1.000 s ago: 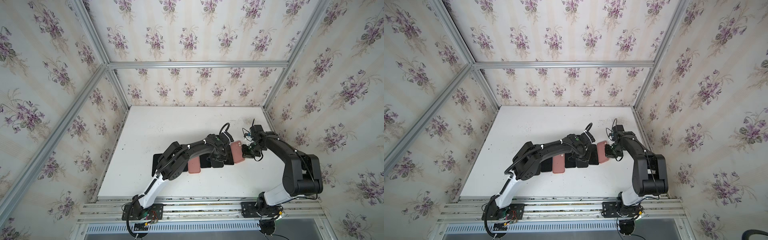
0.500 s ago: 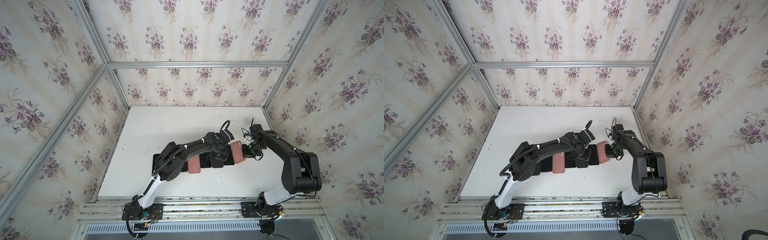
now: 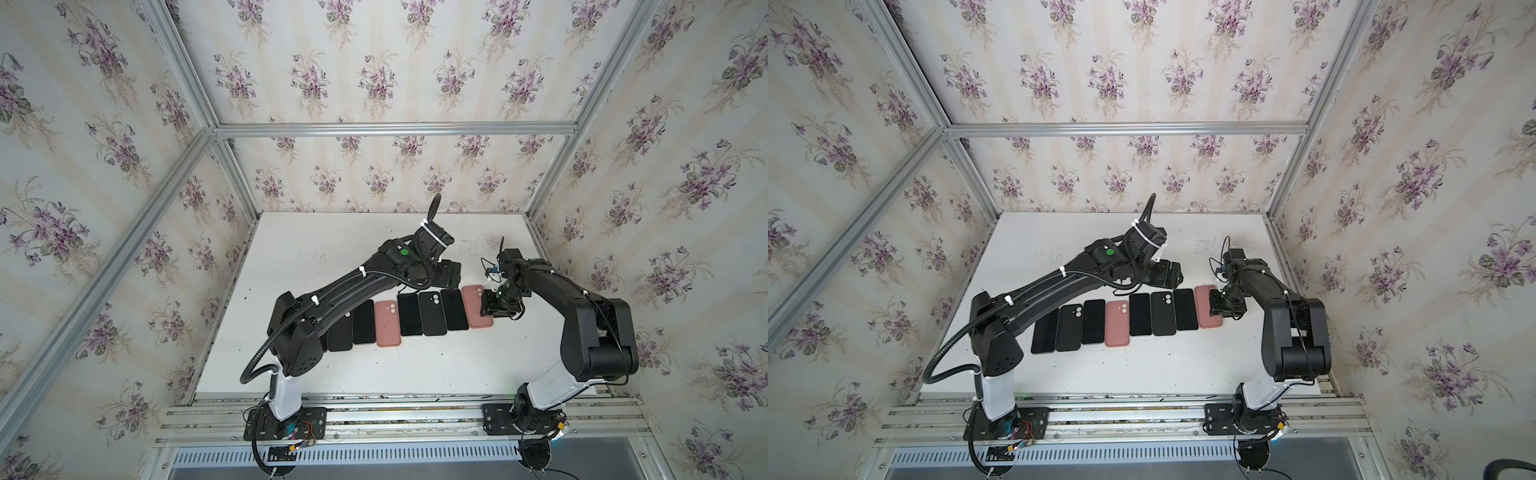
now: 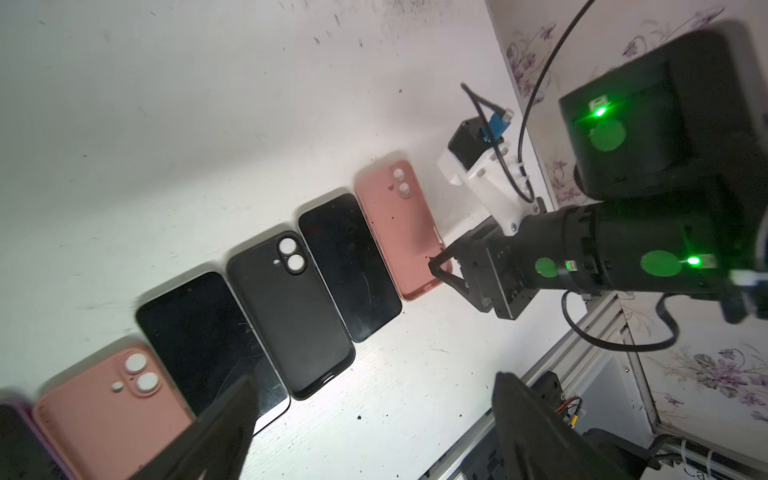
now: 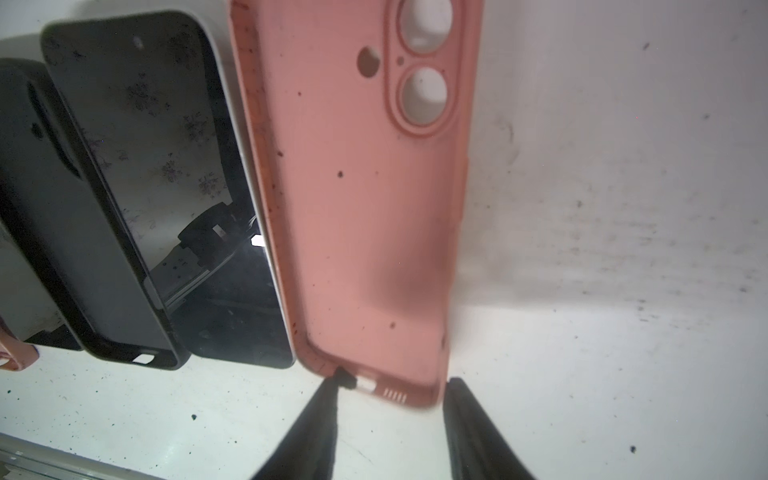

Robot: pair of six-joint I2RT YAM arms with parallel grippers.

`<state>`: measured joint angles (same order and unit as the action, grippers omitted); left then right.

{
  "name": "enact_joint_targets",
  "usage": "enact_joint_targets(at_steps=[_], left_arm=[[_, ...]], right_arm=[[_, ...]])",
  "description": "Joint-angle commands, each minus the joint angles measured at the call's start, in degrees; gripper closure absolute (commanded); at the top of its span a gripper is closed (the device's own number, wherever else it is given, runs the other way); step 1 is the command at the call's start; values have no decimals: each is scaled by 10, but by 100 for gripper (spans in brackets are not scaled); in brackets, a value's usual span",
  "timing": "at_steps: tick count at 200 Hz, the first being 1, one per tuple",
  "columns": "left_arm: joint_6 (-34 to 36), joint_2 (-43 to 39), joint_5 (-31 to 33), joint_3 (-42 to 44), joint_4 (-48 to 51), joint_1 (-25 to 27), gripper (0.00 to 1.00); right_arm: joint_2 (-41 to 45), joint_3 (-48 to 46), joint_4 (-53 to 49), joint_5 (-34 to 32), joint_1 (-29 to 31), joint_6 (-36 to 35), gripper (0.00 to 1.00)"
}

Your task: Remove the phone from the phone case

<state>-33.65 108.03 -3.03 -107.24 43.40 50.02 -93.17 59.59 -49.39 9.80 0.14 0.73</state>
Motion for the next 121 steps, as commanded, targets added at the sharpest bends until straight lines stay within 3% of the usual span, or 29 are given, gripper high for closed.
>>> enact_joint_targets(at_steps=[1,34,59,76,92,103,121], left_arm=[[13,-51,36,25,-12,-12,0],[31,-159,66,84,-23,-47,0],[63,-258,105,151,-43,-80,0],[88,-338,144,214,-63,-113,0],[109,-430,182,284,-85,-161,0],[129,-488,215,341,-108,-196,0],[152,-580,241,432,-154,-274,0]], right_arm=[[11,4,2,-14,0,-3,41],[73,-19,54,1,0,8,35],[182,-67,161,50,0,25,33],[280,-120,264,59,0,45,25],[375,-181,375,44,0,58,14],[429,-220,447,30,0,59,1],[478,-254,508,9,0,57,0]])
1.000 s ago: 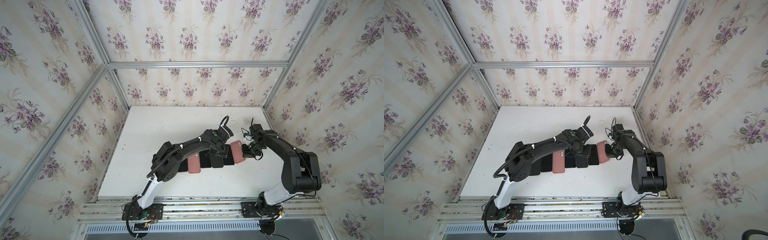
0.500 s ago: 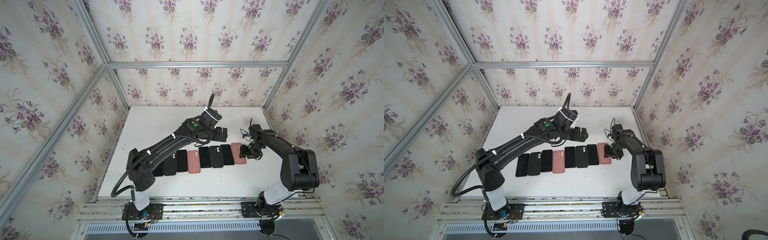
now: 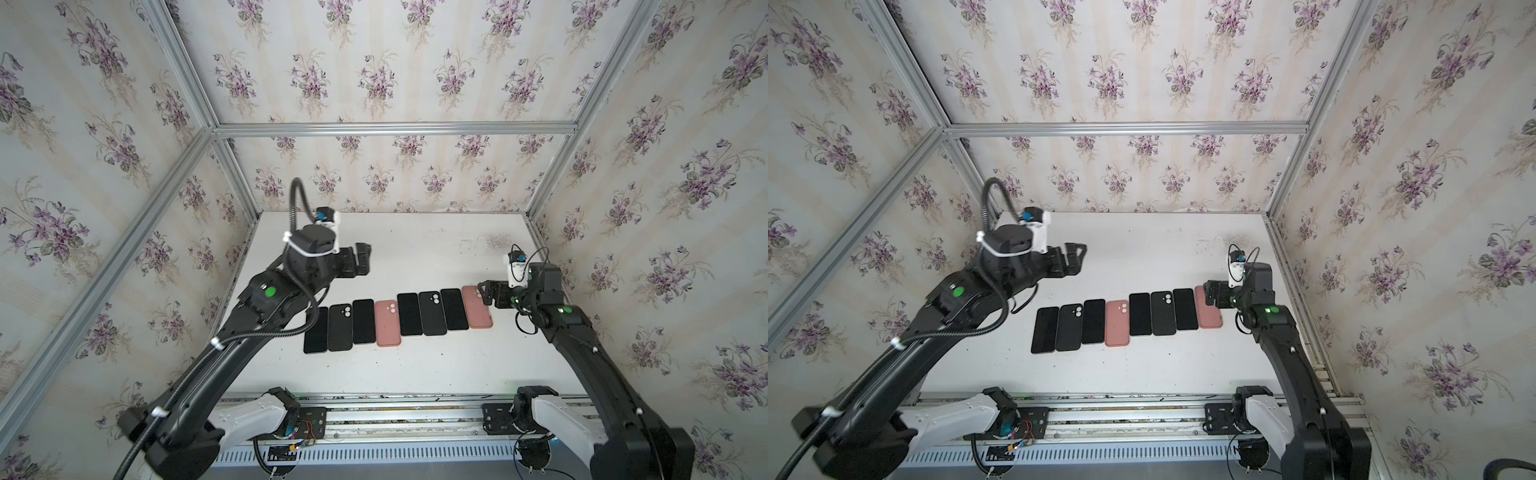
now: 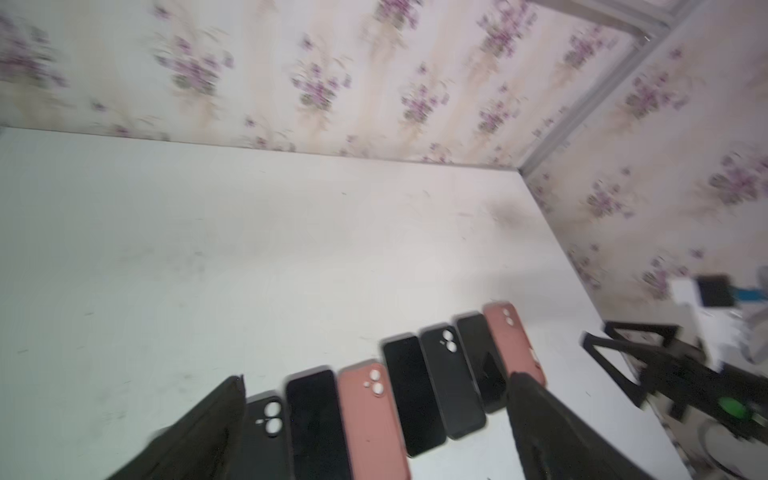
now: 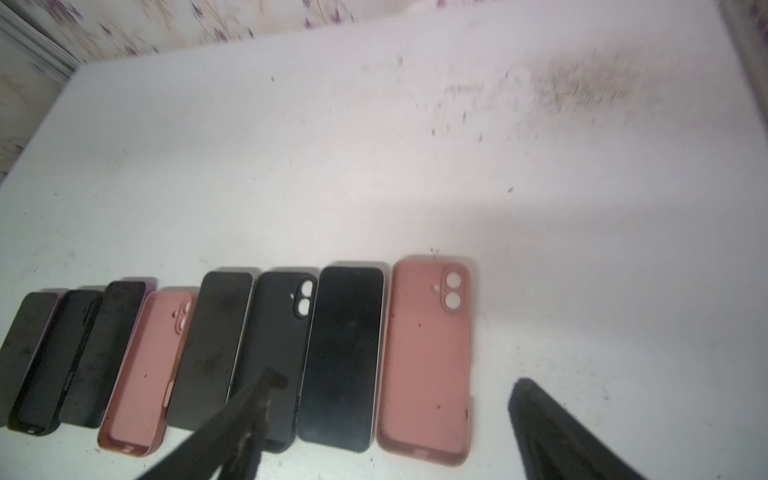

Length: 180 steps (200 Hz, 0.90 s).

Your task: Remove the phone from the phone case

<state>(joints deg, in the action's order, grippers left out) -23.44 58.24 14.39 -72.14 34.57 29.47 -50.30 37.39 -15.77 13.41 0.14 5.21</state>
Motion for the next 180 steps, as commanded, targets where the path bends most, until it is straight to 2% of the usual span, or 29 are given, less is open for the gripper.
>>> enact_joint_targets(at_steps=[1,21,48,66,81,98,118,135,157,171,180], left_arm=[[52,-86,67,87,-69,-73,0],[100,-175,84,204,-154,-161,0],[186,-235,53,339,-249,-256,0],[224,-236,29,415,-299,-295,0],[219,-228,1,465,-341,-319,0],[211,-218,-45,524,-434,-329,0],[209,-180,-88,596,-609,-328,0],[216,-117,-111,604,-691,-328,0],[223,-19,-168,613,-799,-327,0],[221,32,-182,612,-856,-327,0],[224,71,-189,608,-889,-326,0]], right_arm=[[51,-33,173,-29,0,12,0],[62,-43,167,-55,0,6,0],[64,-94,200,-85,0,1,0],[55,-156,275,-98,0,-12,0],[34,-190,308,-124,1,-6,0],[-6,-228,386,-118,7,-2,0],[-71,-242,468,-146,53,-36,0],[-132,-262,579,-183,88,-60,0],[-200,-265,692,-196,91,-78,0],[-202,-243,641,-204,90,-106,0],[-199,-246,653,-230,90,-122,0]])
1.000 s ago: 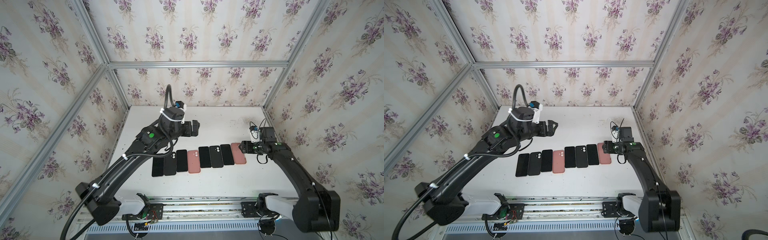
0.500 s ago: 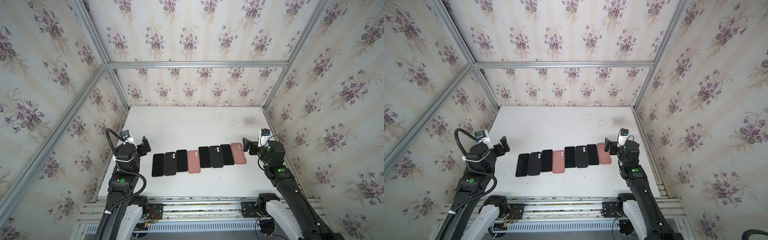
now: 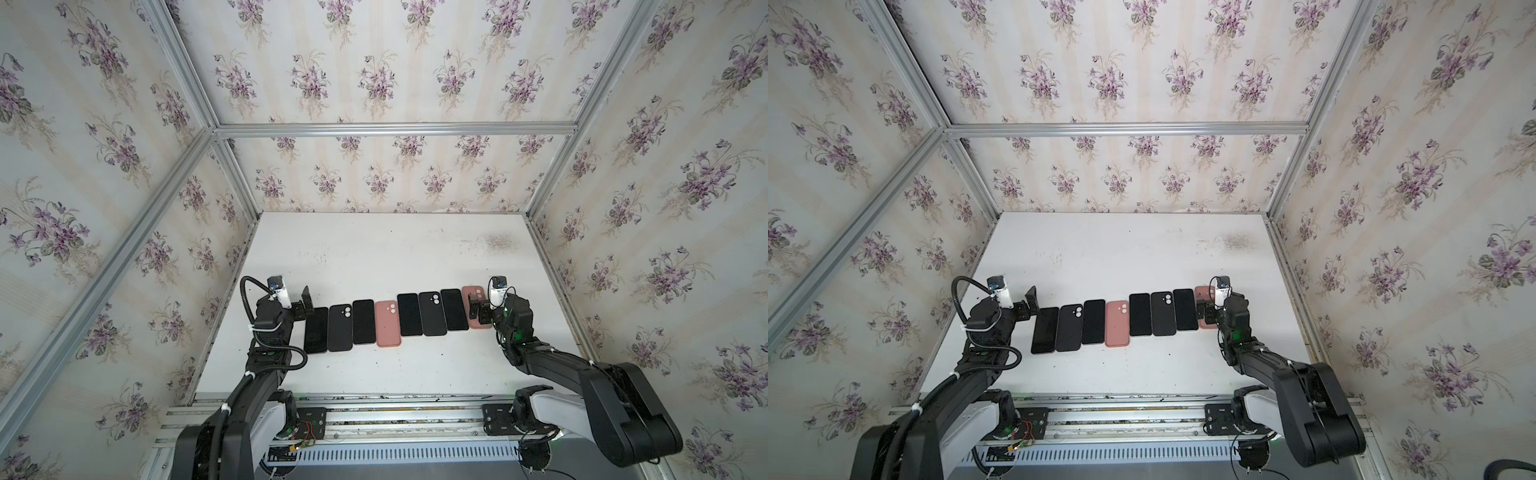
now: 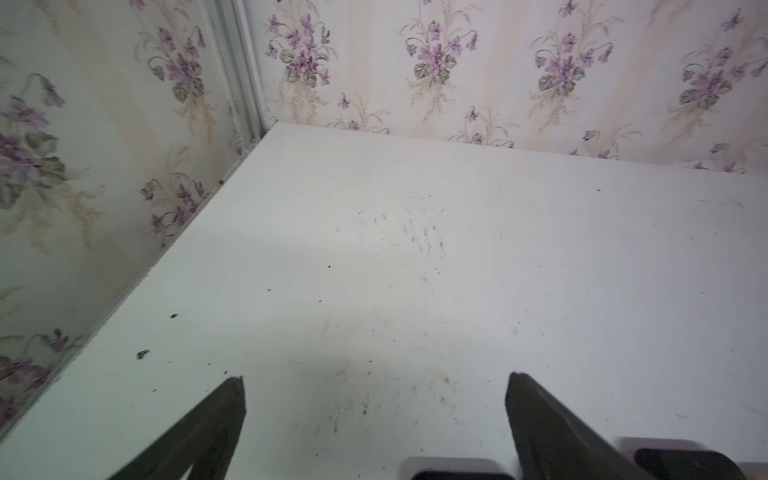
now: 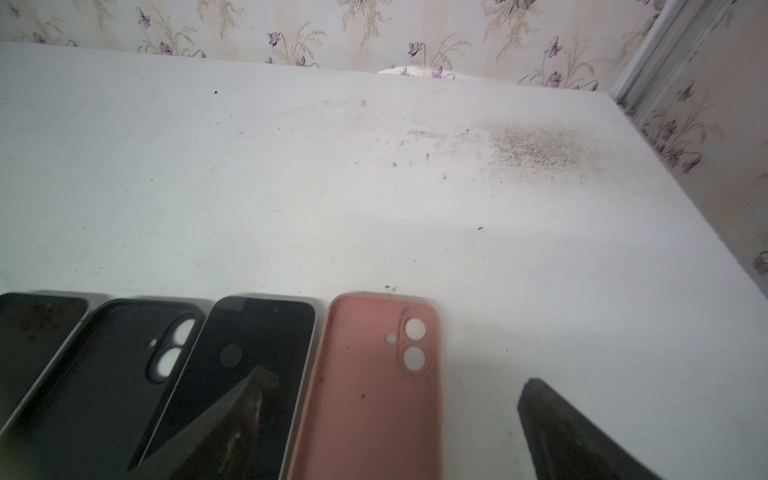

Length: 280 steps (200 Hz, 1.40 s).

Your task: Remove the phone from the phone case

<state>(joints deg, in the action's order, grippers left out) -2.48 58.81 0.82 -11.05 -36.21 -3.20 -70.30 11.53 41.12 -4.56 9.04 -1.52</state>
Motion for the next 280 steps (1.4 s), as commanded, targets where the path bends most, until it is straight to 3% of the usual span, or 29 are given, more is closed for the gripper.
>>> enact_joint_targets(at_steps=[1,12,32,69,95,100,112,123,154,181,280], left_arm=[[14,69,-55,-4,-183,0,0],[20,107,-69,-20,-184,0,0],[40,183,-118,-38,-222,0,0],[41,174,-116,-44,-194,2,0],[42,171,-116,-47,-185,2,0],[42,171,-116,-47,-184,2,0],[42,171,-116,-47,-184,2,0],[42,173,-114,-49,-183,2,0],[43,173,-102,-52,-176,7,0],[35,172,-54,-56,-166,16,0],[35,171,-52,-56,-166,18,0]], right_arm=[[1,10,88,-55,1,-55,0],[0,-14,137,-82,-7,-57,0],[-9,-7,133,-39,-31,-62,0],[-115,2,236,-14,-33,-49,0],[-226,-2,381,-68,-33,-37,0],[-213,3,360,-77,-33,-32,0],[-167,50,194,-108,-36,-4,0],[-187,109,110,-125,-45,8,0],[-185,98,130,-101,-50,2,0],[-184,97,130,-98,-49,1,0],[-185,97,130,-97,-50,1,0]])
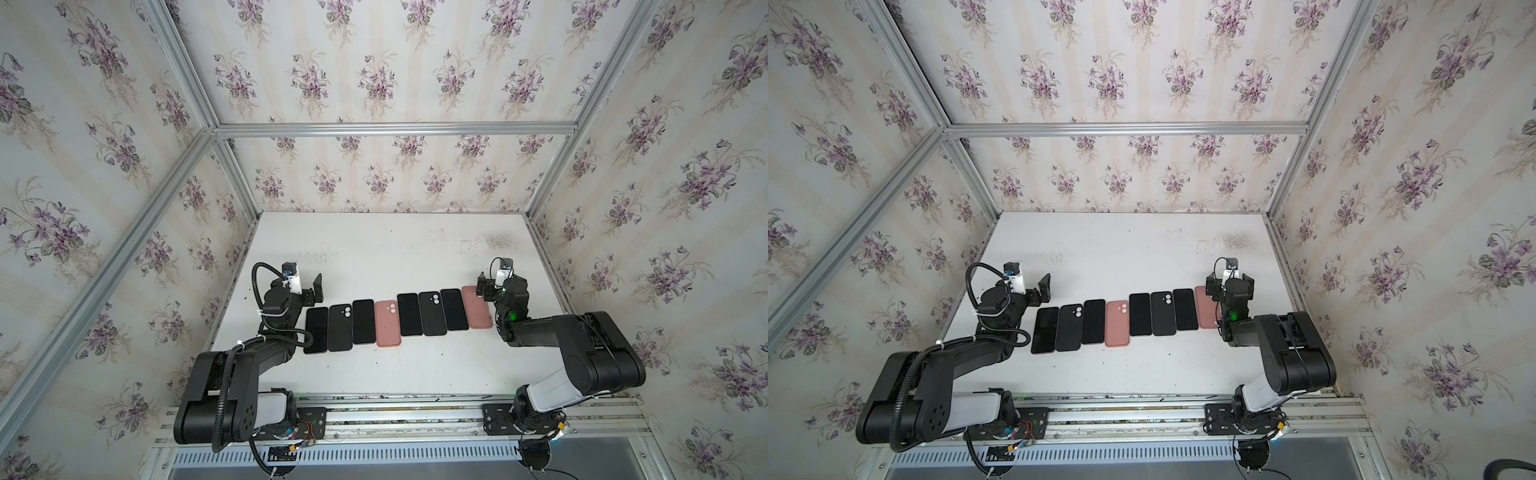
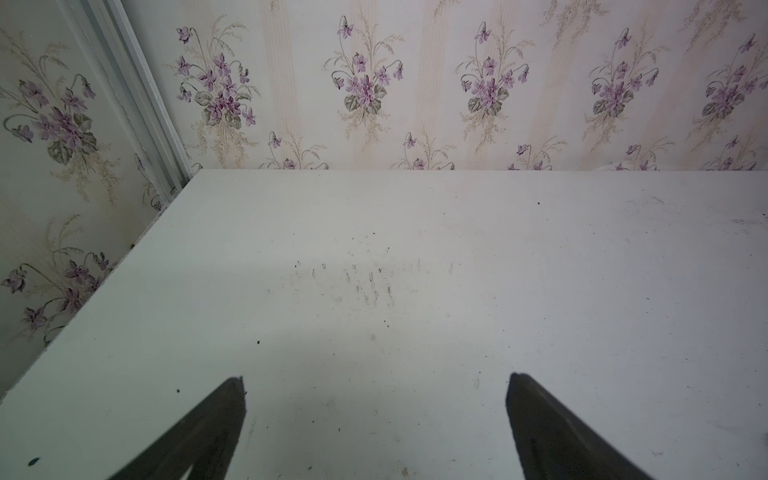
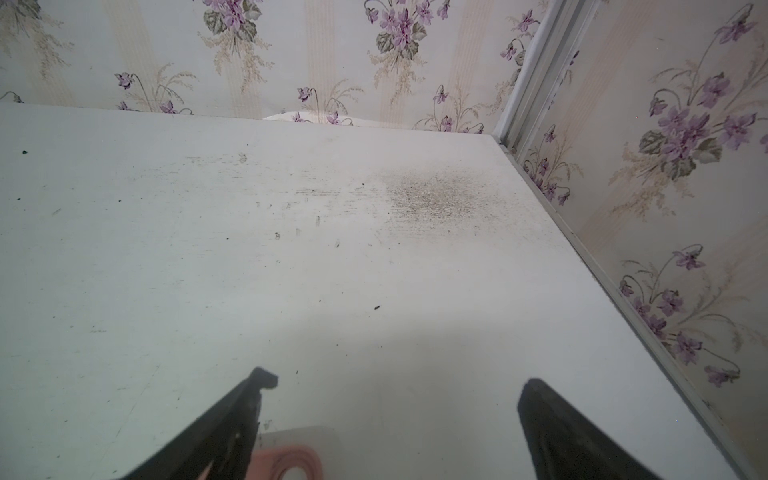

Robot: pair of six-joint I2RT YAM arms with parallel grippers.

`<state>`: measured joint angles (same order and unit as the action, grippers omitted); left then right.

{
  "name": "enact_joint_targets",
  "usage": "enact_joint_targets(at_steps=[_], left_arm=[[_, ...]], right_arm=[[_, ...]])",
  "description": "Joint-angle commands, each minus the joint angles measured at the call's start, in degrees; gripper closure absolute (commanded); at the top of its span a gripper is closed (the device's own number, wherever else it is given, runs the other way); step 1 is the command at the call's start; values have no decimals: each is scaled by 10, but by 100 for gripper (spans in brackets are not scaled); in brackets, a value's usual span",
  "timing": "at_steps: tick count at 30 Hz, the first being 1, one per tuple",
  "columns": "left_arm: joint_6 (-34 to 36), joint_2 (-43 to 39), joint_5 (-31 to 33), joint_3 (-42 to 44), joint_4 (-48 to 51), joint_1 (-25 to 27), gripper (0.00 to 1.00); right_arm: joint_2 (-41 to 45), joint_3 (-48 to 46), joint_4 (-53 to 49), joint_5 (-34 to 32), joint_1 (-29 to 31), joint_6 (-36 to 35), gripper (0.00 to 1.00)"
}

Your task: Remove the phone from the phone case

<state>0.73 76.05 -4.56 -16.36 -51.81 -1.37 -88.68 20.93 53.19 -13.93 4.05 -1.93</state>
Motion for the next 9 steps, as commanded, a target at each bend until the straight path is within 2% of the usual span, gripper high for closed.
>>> enact_joint_targets(at_steps=[1,9], left_arm=[[4,-1,2,-3,-10,0,0],[3,-1,2,-3,-10,0,0]], right_arm=[[-1,3,10,-3,0,5,0],[-1,4,8,-1,0,6,0]])
